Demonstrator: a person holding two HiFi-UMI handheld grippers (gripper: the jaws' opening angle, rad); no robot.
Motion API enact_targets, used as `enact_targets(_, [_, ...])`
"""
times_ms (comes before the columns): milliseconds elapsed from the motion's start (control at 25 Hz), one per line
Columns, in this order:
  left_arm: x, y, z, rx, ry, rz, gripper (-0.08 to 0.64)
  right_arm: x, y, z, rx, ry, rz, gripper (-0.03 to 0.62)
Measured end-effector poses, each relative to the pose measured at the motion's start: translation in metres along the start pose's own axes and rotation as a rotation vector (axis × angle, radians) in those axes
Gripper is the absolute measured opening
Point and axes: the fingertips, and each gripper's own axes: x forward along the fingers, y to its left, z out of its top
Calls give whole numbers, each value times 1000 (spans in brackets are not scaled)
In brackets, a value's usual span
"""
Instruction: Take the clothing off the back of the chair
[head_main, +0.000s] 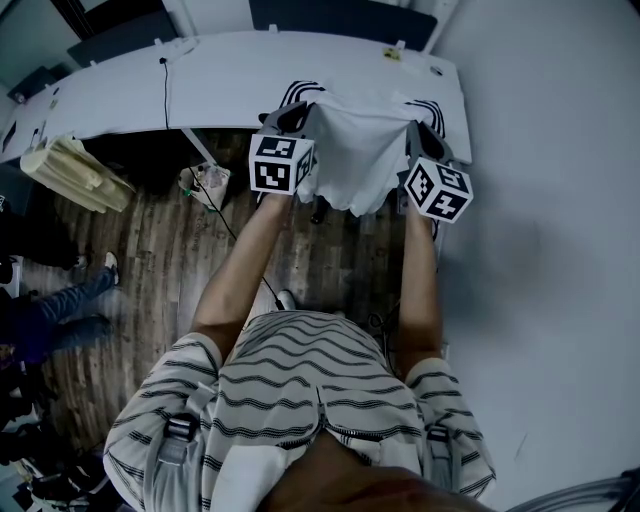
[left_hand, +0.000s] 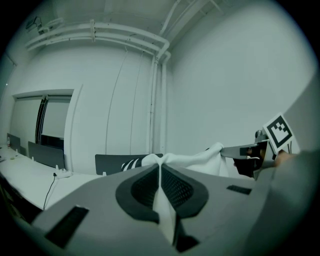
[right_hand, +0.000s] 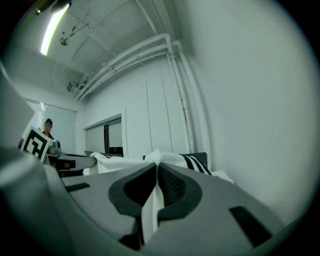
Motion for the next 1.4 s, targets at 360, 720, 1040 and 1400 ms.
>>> enact_targets(360, [-18,-7,20,1,-41,1,29,-16,9,20,-12,-39,0,31])
enact_targets(720, [-38,-16,39,3,-92,5,29,-37,17,38,-26,-79,12,31])
enact_targets(1040, [-60,-22,46,3,-122,0,29,-58,28,44,-27,-111,21,31])
enact_targets(1400, [-84,-31,49,-29,-142,-17,29,-84,40,45,-29,-130,26,31])
